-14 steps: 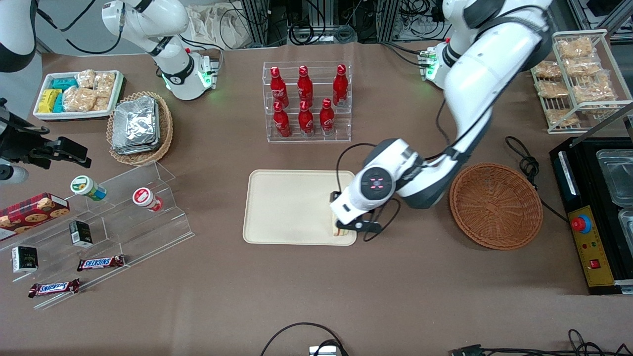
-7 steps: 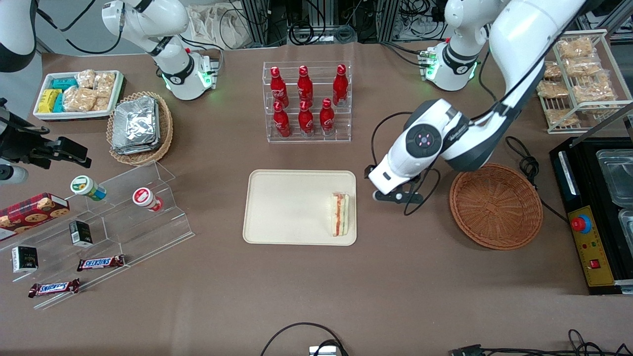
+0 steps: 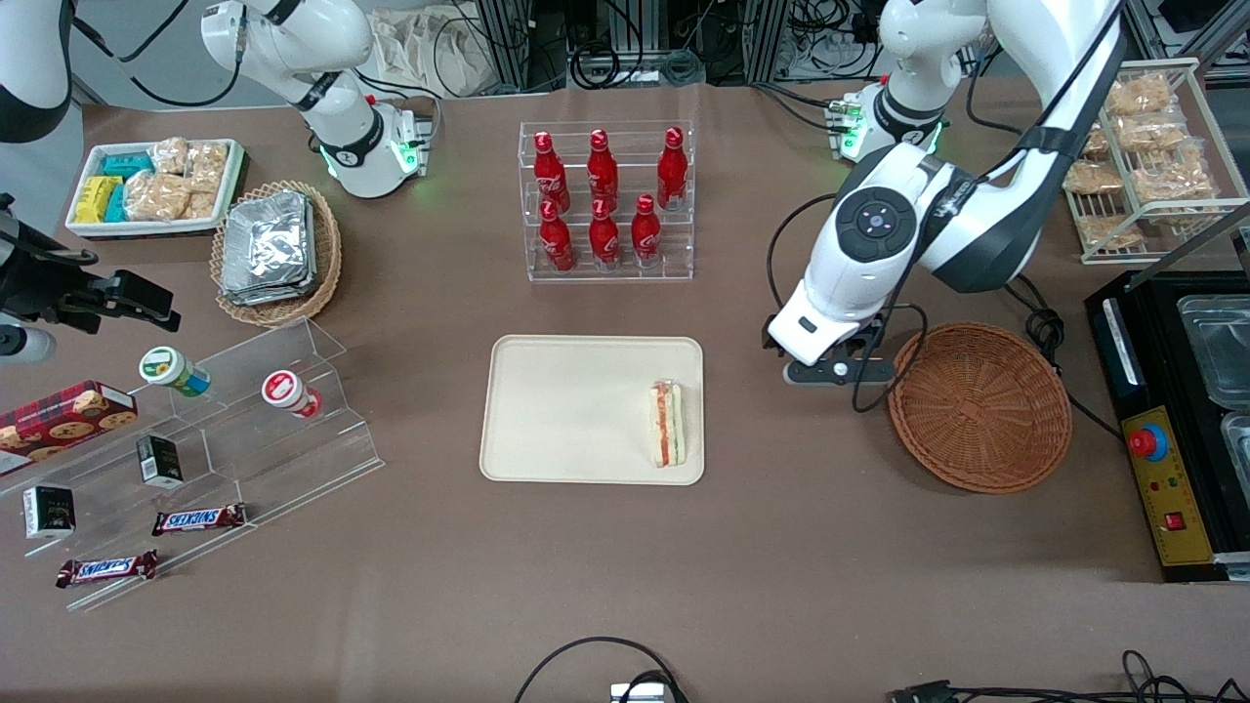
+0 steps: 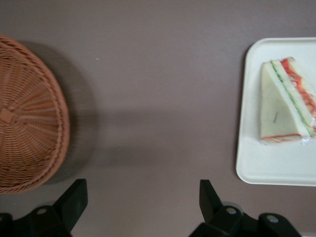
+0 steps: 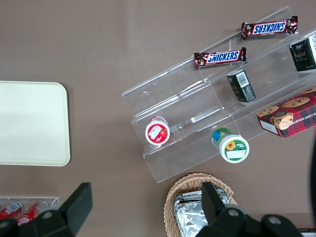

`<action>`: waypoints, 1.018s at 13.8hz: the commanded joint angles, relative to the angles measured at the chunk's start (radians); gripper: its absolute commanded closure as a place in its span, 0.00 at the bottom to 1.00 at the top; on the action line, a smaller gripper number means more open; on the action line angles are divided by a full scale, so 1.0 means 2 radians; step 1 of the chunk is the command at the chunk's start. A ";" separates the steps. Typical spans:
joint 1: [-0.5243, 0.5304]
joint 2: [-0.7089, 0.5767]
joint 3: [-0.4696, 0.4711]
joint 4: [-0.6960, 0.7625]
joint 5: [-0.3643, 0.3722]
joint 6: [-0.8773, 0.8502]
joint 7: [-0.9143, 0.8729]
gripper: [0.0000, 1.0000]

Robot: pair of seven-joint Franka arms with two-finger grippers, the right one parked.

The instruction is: Place sandwich from basket to tray

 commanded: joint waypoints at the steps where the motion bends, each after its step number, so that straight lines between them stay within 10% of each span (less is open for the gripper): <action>1: 0.014 -0.009 0.015 0.042 -0.022 -0.051 0.070 0.00; 9: -0.102 -0.043 0.320 0.155 -0.134 -0.185 0.357 0.00; 14: -0.227 -0.060 0.487 0.164 -0.147 -0.203 0.367 0.00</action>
